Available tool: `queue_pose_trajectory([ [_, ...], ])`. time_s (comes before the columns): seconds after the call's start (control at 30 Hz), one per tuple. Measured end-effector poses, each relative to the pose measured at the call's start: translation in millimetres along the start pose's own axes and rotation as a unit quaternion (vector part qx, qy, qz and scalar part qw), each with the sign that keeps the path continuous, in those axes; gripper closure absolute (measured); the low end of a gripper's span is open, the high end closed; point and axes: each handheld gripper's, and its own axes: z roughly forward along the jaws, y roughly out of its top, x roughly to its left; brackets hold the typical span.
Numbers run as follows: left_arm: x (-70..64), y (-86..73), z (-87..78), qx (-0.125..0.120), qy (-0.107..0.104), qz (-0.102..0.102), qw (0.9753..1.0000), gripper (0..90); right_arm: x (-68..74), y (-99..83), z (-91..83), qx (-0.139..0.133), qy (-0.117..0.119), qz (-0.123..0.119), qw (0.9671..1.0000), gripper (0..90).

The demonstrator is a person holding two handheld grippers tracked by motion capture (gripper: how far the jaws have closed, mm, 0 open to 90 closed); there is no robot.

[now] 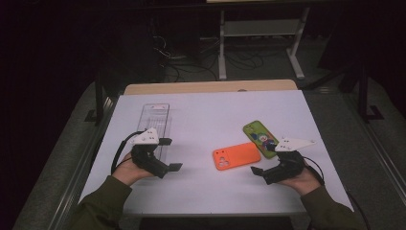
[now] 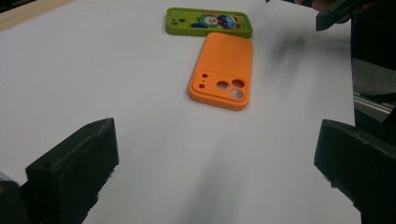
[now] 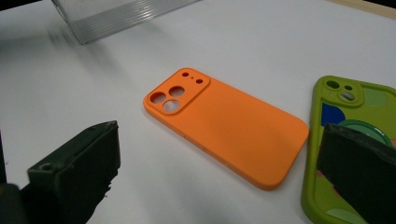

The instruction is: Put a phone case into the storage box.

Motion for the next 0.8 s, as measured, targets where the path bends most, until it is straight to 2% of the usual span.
queue_pose_trajectory([
  [0.3, -2.1, 10.4, 11.4, 0.000, -0.011, 0.009, 0.9999, 0.0, 0.0, -0.1, 0.4, 0.001, -0.002, -0.003, 1.0000, 0.0],
  [0.8, -7.7, 26.6, 30.7, 0.016, -0.023, 0.023, 0.9993, 0.0, 0.4, -0.4, 3.1, 0.006, -0.001, -0.003, 1.0000, 0.0],
])
